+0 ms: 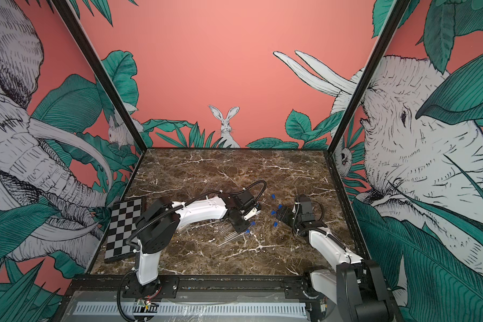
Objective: Remove stoppers from test tubes
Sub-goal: Pick up the test tube at the center of the board.
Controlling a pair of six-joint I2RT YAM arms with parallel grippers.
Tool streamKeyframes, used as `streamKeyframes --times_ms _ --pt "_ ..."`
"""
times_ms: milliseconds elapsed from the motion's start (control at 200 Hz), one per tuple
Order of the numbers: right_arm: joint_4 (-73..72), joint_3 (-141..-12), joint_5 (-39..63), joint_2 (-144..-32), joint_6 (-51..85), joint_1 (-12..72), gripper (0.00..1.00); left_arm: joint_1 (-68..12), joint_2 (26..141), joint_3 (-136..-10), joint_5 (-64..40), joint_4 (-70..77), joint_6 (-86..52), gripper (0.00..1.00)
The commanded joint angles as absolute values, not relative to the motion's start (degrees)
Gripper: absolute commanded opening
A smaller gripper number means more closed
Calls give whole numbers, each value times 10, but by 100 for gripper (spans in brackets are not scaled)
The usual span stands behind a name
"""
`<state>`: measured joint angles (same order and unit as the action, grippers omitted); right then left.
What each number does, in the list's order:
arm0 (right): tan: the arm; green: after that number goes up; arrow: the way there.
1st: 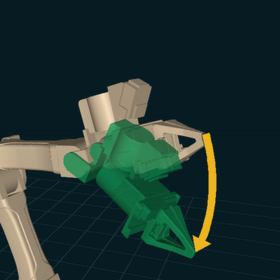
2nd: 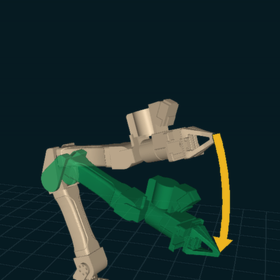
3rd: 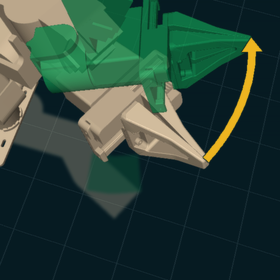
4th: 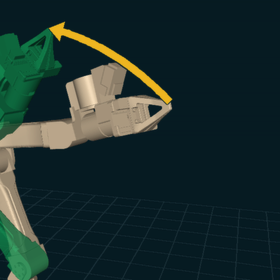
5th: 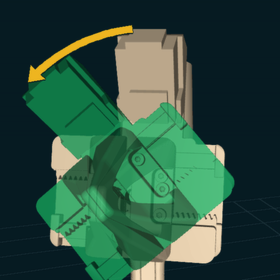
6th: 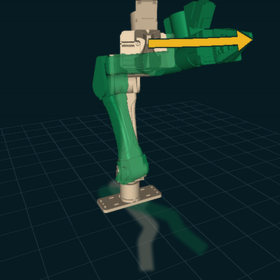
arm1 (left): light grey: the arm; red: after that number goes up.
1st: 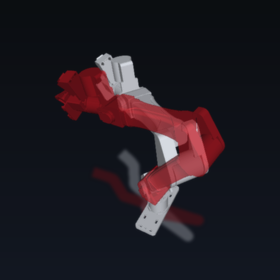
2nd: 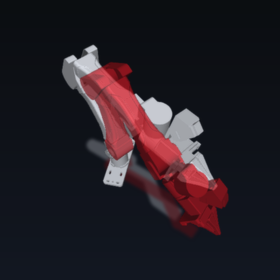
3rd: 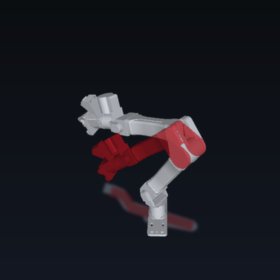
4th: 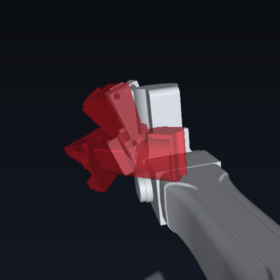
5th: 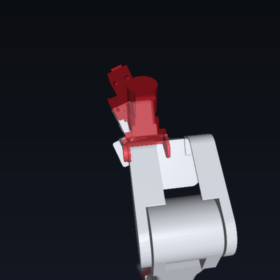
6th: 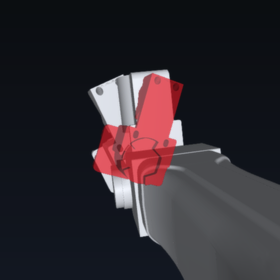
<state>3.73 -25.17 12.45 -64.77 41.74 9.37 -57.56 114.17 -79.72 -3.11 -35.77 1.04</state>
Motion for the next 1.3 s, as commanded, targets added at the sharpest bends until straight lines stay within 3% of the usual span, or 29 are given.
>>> streamKeyframes --times_ms 0,270,690,985,1295 --pt "39 -268 113 -637 416 93 79 -580 1146 -802 -13 -369 14 32" --pt "37 -272 117 -643 418 93 79 -580 1149 -798 7 -374 21 30" --pt "3 -266 155 -643 409 93 79 -577 1130 -814 -12 -369 14 13" --pt "-91 -239 231 -648 428 93 79 -537 1074 -797 -55 -344 -8 9" --pt "-249 -236 306 -726 478 130 79 -516 1039 -787 -74 -324 -15 9"
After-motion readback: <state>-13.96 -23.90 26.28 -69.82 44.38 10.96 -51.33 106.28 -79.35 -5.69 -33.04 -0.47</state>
